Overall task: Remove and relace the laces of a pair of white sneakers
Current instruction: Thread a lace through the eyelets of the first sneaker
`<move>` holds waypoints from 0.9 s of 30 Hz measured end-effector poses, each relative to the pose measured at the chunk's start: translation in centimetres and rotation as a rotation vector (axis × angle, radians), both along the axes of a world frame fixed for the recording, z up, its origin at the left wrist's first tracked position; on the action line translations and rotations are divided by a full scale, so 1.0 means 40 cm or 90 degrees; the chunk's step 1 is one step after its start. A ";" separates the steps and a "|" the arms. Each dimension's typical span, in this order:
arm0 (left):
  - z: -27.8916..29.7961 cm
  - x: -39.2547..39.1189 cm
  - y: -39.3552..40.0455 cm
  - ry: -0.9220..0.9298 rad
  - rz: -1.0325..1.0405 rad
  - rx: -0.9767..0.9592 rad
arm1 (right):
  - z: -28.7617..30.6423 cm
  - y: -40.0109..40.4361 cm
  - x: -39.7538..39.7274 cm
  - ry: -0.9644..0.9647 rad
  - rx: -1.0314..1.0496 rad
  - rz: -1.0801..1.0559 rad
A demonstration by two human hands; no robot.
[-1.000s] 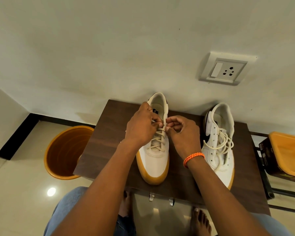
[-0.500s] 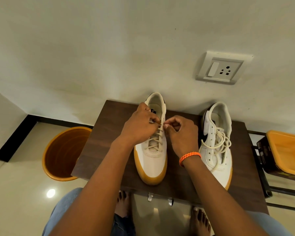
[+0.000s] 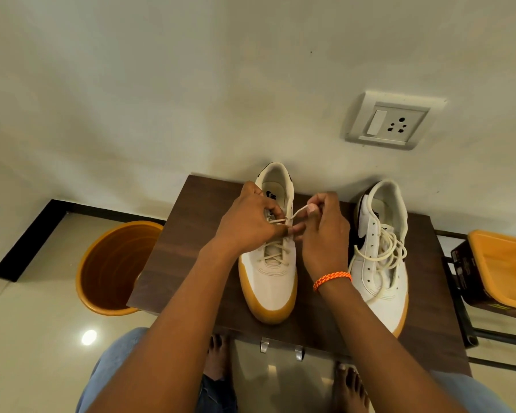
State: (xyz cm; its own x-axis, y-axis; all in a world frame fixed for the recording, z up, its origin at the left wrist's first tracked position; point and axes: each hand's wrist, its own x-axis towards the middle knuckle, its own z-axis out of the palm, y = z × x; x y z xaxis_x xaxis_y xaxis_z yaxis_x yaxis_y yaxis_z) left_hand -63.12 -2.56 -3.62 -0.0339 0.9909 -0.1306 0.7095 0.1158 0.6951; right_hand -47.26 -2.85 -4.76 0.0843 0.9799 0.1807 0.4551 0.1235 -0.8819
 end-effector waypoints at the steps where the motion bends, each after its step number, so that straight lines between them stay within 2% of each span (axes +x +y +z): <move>1: -0.003 0.000 0.001 -0.002 0.003 0.003 | -0.001 -0.003 -0.005 0.028 -0.020 0.003; 5: -0.008 -0.003 0.003 -0.009 0.005 0.015 | -0.014 -0.010 -0.010 0.019 -0.031 0.032; 13: 0.001 0.003 -0.004 0.016 -0.010 0.019 | -0.025 0.015 0.006 -0.017 0.007 -0.009; 16: 0.003 0.008 -0.008 0.043 -0.030 0.091 | -0.006 0.020 0.014 0.016 0.052 -0.035; 20: 0.005 0.005 -0.008 0.028 -0.062 0.061 | 0.022 0.016 0.017 0.080 0.093 -0.092; 22: 0.002 0.000 -0.004 0.031 -0.058 0.059 | 0.018 0.017 0.013 0.104 0.058 -0.064; 25: -0.002 -0.002 -0.001 0.041 -0.060 0.070 | -0.003 0.008 0.006 0.063 -0.029 0.032; 27: -0.003 -0.001 0.000 0.035 -0.056 0.073 | -0.014 0.003 0.004 0.044 -0.040 0.059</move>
State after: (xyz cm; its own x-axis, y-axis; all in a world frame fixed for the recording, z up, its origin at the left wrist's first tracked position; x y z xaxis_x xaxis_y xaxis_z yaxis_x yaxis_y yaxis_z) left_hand -63.16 -2.57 -3.74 0.0498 0.9986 -0.0168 0.7512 -0.0264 0.6595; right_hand -47.10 -2.72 -5.33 0.0034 0.9933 0.1155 0.3823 0.1055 -0.9180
